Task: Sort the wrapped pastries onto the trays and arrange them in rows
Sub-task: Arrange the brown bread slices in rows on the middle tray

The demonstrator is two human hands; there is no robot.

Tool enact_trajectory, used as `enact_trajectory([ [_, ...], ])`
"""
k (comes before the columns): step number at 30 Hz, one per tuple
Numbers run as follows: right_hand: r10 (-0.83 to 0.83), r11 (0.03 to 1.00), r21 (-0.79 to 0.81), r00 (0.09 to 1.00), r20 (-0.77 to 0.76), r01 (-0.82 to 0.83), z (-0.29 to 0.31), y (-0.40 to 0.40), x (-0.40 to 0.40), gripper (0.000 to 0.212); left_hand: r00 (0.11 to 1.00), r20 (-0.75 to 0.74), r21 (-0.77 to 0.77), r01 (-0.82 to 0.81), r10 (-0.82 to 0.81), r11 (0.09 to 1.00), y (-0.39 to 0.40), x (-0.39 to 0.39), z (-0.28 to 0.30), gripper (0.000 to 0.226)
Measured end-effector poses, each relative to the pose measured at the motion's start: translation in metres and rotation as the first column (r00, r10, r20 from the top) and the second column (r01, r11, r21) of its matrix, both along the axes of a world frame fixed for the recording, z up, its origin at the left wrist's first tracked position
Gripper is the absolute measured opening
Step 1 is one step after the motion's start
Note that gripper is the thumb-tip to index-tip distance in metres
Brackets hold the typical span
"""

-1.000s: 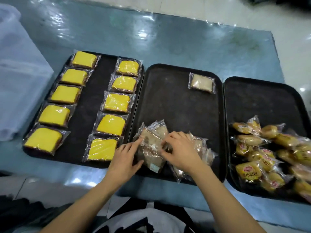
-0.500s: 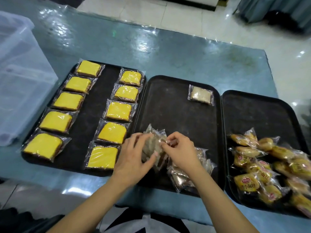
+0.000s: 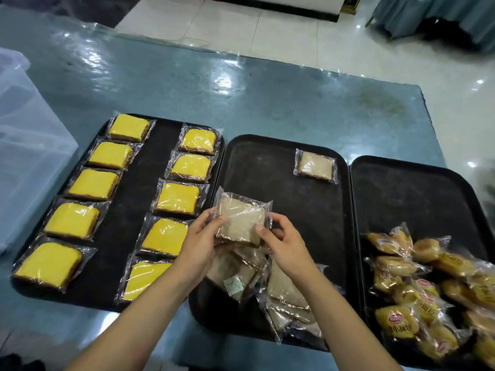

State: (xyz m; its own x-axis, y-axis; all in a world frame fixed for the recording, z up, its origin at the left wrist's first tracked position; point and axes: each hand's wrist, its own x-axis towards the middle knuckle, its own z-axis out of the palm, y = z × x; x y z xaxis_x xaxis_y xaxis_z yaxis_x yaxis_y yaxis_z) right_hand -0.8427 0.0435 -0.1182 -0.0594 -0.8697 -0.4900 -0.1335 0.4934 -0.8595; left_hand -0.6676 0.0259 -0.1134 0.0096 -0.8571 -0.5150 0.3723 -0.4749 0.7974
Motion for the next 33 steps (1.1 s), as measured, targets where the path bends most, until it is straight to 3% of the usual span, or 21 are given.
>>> enact_trajectory([
  [2, -0.083, 0.996, -0.031, 0.995, 0.052, 0.085, -0.011, -0.011, -0.006, 0.034, 1.000, 0.011, 0.031, -0.002, 0.002, 1.000, -0.011, -0.006, -0.009, 0.020],
  [6, -0.163, 0.984, -0.084, 0.981, -0.106, 0.155, -0.038, -0.040, -0.025, 0.043, 0.883, 0.464, -0.045, 0.111, -0.078, 0.993, -0.036, -0.011, -0.043, 0.037],
  [9, -0.144, 0.986, -0.110, 0.970, -0.197, 0.124, -0.052, -0.071, -0.034, 0.043, 0.837, 0.540, -0.091, 0.165, -0.090, 0.982, -0.064, -0.027, -0.062, 0.046],
  [13, -0.100, 0.988, -0.138, 0.972, -0.211, 0.071, -0.061, -0.132, -0.044, 0.047, 0.703, 0.707, -0.199, 0.307, -0.081, 0.931, -0.129, -0.041, -0.082, 0.039],
  [15, -0.048, 0.987, -0.158, 0.951, -0.305, -0.001, -0.067, -0.161, -0.047, 0.053, 0.567, 0.822, -0.206, 0.385, -0.055, 0.900, -0.159, -0.043, -0.089, 0.043],
  [16, -0.002, 0.983, -0.168, 0.901, -0.433, -0.079, -0.072, -0.172, -0.047, 0.059, 0.451, 0.891, -0.174, 0.422, -0.040, 0.890, -0.169, -0.044, -0.092, 0.047],
  [19, 0.080, 0.916, -0.188, 0.620, -0.781, -0.355, -0.094, -0.182, -0.050, 0.067, 0.116, 0.993, -0.078, 0.595, 0.011, 0.800, -0.174, -0.049, -0.108, 0.052],
  [21, 0.160, 0.844, -0.149, 0.506, -0.848, -0.516, -0.107, -0.179, -0.051, 0.061, -0.036, 0.999, 0.054, 0.712, -0.040, 0.701, -0.166, -0.053, -0.121, 0.055],
  [23, 0.221, 0.796, -0.099, 0.439, -0.871, -0.597, -0.123, -0.176, -0.051, 0.063, -0.142, 0.983, 0.186, 0.723, -0.121, 0.666, -0.162, -0.053, -0.133, 0.061],
  [26, 0.240, 0.771, -0.076, 0.399, -0.885, -0.633, -0.135, -0.184, -0.051, 0.070, -0.195, 0.975, 0.216, 0.700, -0.109, 0.681, -0.168, -0.049, -0.140, 0.065],
  [33, 0.280, 0.756, -0.026, 0.358, -0.891, -0.654, -0.132, -0.213, -0.049, 0.070, -0.228, 0.965, 0.253, 0.669, -0.131, 0.698, -0.190, -0.051, -0.132, 0.062],
])
